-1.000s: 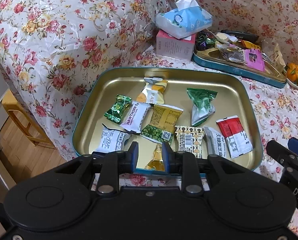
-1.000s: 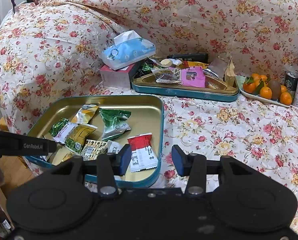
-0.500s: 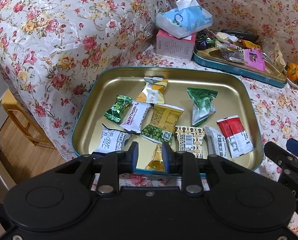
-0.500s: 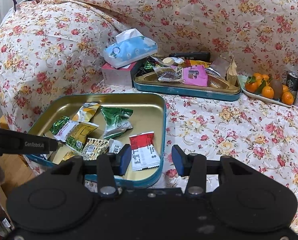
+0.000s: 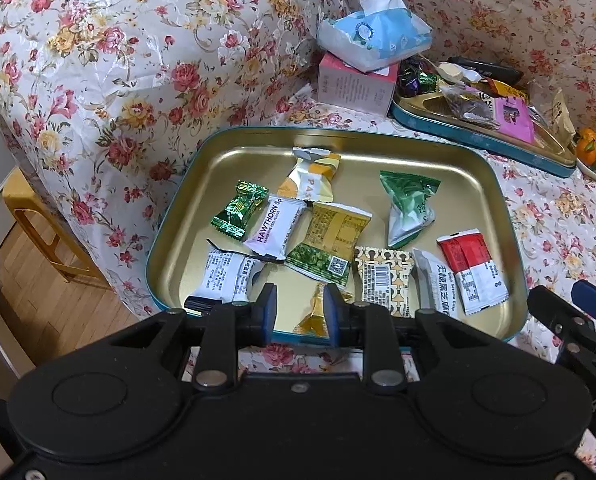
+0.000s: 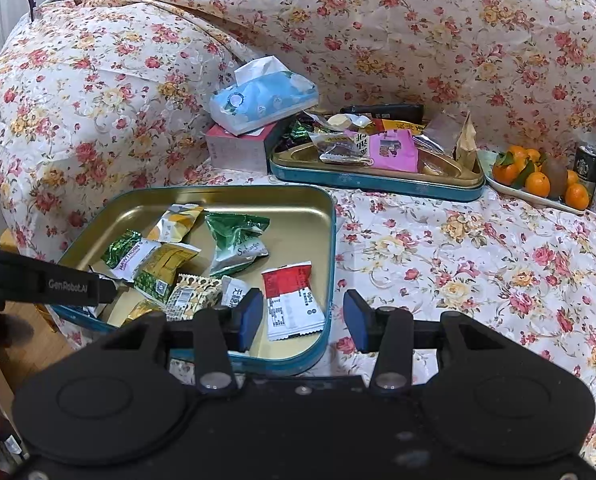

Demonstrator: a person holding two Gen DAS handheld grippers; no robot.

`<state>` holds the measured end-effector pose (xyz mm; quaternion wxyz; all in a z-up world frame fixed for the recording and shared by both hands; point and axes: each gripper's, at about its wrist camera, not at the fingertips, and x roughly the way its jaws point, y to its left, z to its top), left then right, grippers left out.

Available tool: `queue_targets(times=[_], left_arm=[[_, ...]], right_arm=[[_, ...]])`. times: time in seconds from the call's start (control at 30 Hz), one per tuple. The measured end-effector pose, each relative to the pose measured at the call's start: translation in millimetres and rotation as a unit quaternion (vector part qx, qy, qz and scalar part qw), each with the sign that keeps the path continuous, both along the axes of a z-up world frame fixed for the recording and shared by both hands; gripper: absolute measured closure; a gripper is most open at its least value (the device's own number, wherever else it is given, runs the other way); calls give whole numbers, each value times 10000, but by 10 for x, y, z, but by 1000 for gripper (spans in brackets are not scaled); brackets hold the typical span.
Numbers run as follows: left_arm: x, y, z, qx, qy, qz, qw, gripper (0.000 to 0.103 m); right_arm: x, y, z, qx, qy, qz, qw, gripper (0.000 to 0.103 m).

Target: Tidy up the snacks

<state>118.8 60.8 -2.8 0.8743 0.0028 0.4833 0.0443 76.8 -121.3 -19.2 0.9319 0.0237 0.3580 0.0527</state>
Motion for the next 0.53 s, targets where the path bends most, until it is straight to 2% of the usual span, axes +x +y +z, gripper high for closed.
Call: queue_targets(times=[0.53], left_arm=[[-44, -27, 17, 127, -158, 79, 9998, 67]], right_arm=[[-16, -36, -2, 12, 0, -27, 10000, 56]])
